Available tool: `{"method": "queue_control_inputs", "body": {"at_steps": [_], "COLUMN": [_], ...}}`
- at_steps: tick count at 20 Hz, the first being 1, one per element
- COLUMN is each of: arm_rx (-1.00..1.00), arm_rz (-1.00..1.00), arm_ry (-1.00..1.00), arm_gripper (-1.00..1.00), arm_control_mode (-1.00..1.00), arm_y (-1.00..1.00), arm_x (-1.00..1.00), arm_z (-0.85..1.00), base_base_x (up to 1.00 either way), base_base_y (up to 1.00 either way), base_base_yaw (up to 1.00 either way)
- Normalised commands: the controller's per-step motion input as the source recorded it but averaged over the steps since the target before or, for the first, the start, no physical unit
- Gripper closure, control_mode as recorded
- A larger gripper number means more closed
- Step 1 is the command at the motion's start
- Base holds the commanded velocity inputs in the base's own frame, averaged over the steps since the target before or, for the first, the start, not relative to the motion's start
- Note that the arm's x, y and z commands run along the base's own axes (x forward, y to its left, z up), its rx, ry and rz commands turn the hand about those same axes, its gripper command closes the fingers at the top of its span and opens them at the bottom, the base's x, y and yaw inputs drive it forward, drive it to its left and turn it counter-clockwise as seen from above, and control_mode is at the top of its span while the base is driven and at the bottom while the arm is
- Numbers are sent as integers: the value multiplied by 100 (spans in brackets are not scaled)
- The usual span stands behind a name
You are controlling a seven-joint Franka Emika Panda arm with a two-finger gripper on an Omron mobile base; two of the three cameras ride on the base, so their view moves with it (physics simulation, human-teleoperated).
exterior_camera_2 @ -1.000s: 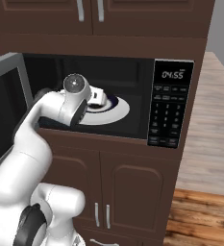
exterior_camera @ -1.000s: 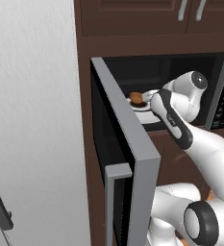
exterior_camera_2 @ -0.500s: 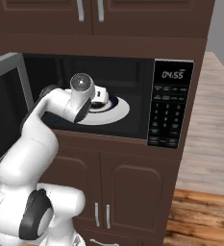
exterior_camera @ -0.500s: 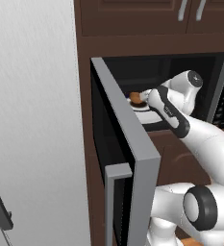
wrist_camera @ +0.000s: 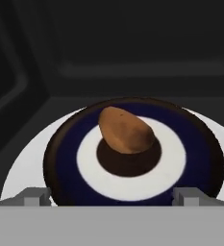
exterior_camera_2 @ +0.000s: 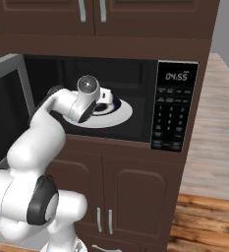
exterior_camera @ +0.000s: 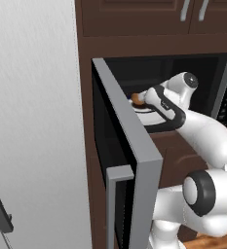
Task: Retrieve the reheated potato from the microwave, then place the potato, cheese, and condiment on the cutting board.
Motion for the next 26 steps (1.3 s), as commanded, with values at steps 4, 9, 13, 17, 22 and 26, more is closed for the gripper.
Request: {"method": "queue_control_inputs", "body": {"at_steps": [4,9,13,17,22,26], "arm_rx": [0,0,0,0,0,0], "arm_rz": [5,8,6,5,5,6], "arm_ry": [2,3,2,0,0,0], "arm_gripper": [-100,-100,-100,-100,-100,-100], "arm_control_mode": [-100,-100,-100,-100,-100,-100], "arm_y": [0,0,-1,0,-1,-4], "arm_x": [30,26,24,24,27,26], "arm_z": [0,-4,-13,-14,-10,-9], "base_base_x": [0,0,0,0,0,0], "base_base_y": [0,0,0,0,0,0], "base_base_yaw": [0,0,0,0,0,0]}}
